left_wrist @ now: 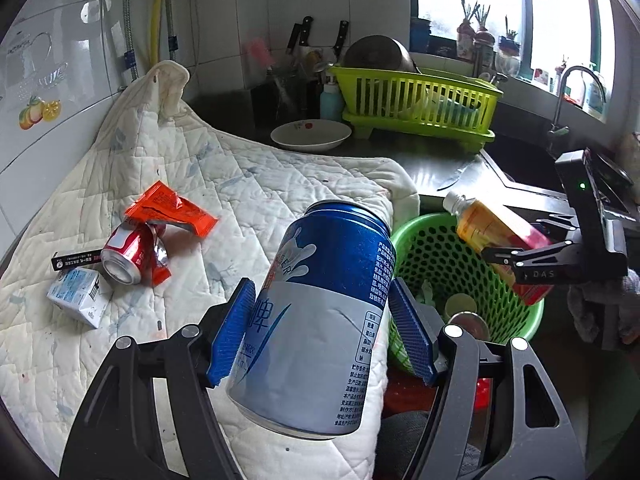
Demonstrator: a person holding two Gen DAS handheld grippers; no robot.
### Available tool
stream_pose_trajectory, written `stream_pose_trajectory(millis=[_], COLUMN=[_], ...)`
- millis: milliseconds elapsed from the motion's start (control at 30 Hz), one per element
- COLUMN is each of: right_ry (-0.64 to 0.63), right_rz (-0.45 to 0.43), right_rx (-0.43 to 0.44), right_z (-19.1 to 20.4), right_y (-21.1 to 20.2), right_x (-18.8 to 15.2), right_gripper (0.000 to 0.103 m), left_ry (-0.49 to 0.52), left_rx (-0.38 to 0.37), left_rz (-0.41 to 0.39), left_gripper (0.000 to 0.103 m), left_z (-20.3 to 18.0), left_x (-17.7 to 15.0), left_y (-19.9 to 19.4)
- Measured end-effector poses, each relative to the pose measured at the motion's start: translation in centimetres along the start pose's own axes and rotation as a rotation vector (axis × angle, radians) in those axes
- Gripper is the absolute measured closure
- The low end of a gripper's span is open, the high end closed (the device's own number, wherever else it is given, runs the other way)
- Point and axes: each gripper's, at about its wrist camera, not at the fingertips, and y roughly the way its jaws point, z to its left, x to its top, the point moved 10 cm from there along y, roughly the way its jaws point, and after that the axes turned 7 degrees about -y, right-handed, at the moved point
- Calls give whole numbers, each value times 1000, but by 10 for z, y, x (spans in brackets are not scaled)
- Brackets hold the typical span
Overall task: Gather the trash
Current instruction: 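Drop the bottle into the green basket with the right tool while the left tool carries the can, then lower the blue can over the green basket and open the left tool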
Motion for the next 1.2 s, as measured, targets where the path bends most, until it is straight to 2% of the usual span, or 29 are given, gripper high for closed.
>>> stream_pose_trajectory(millis=[33,67,333,567,900,1200], right_ry=[2,2,4,36,104,113], right_rz=[-14,-28,-84,-129,-129,-139], right_rx=[-7,-15,-32,-27,-20,-40], right_z=[-2,-3,-8,-8,-21,-32], right_y=[-2,-4,-36,-61,-73,-84], right_x=[1,2,-3,-18,-41,-49], right_gripper=[25,23,23,18,17,15], left_ry=[1,2,12,39,64,91], left_rx=[-5,-9,-53,-86,-127,-157], left_rz=[1,2,16,26,66,101], left_gripper=[36,36,36,36,36,36], left_z=[-2,-5,-32,-58,-87,-117], left_x=[0,-1,-4,-8,-16,-20], left_y=[0,1,8,13,31,50])
